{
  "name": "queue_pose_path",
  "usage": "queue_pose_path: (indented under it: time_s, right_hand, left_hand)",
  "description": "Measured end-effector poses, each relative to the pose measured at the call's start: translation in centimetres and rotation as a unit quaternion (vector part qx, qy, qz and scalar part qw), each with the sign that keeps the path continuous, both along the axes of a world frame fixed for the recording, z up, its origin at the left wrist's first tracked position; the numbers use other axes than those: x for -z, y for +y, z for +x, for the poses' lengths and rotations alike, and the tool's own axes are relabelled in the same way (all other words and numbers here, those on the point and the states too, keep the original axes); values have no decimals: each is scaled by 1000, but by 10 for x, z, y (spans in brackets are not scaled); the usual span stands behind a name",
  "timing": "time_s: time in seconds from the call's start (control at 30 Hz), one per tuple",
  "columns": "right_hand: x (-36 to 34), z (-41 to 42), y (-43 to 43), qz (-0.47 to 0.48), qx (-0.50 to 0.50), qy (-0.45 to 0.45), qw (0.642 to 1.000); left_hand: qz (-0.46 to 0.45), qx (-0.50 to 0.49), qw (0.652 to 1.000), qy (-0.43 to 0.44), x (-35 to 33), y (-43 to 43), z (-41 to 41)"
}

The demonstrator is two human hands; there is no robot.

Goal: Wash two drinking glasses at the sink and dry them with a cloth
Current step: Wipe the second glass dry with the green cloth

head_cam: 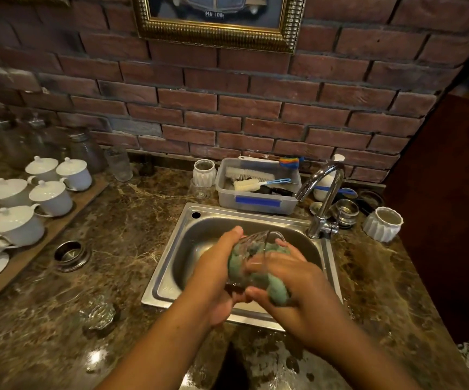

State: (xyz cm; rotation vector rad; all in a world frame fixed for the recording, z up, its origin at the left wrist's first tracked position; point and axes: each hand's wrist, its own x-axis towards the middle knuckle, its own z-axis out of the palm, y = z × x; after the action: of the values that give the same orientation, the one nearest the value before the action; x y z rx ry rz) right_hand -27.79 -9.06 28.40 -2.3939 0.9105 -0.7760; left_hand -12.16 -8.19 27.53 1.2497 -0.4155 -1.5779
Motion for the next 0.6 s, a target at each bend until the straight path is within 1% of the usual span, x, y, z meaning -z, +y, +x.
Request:
queue_pose_path:
  time_s: [0.03,0.07,0.1,0.17,0.2,0.23,0.3,0.33,0.37,0.4,0.43,0.47,0.5,0.53,0.57,0.6]
  right_hand:
    - [2,-5,-2,-58,-23,45,997]
    - [4,-9,-3,-78,-40,72,994]
    - [4,-11,-2,-77,-45,80,993]
    - [7,-12,3,-36,-23,33,999]
    - [7,-10,7,16,1,-18,1000]
    - [4,-7,11,88,28,-84,992]
    - [1,-1,17,241,63,-202,947]
    - [-3,2,20,299,70,-247,919]
    - [-5,4,22,355,67,-290,886]
    - [-9,5,24,418,53,-338,842]
    - [-12,6,27,482,36,-383,787]
    - [-14,5,28,538,24,-419,731]
    - [-15,4,29,573,19,-442,690]
    - [-17,4,30,589,19,-451,670]
    - [-19,3,30,588,22,-451,671]
    - [-22,3,30,575,28,-440,689]
  left_hand:
    - [36,32,998,33,-2,1,3]
    - [48,50,997,35,-2,1,4]
    - [43,49,998,21,-1,1,3]
    - [-4,2,1000,-15,-2,3,-7]
    - [-40,-35,998,-28,-2,2,-12]
    - [-83,-63,994,-42,-4,3,-16]
    - [-168,-92,977,-95,-5,3,-21]
    - [-216,-92,962,-143,-7,3,-20]
    - [-266,-85,939,-202,-9,5,-18]
    - [-316,-75,908,-263,-10,6,-15]
    - [-364,-62,871,-326,-11,7,-10]
    - [-411,-44,825,-386,-13,7,-5]
    - [-452,-24,776,-439,-12,6,0]
    - [-476,-6,743,-470,-10,4,4]
    - [-479,9,738,-475,-10,3,6]
    - [-465,17,760,-455,-9,3,7]
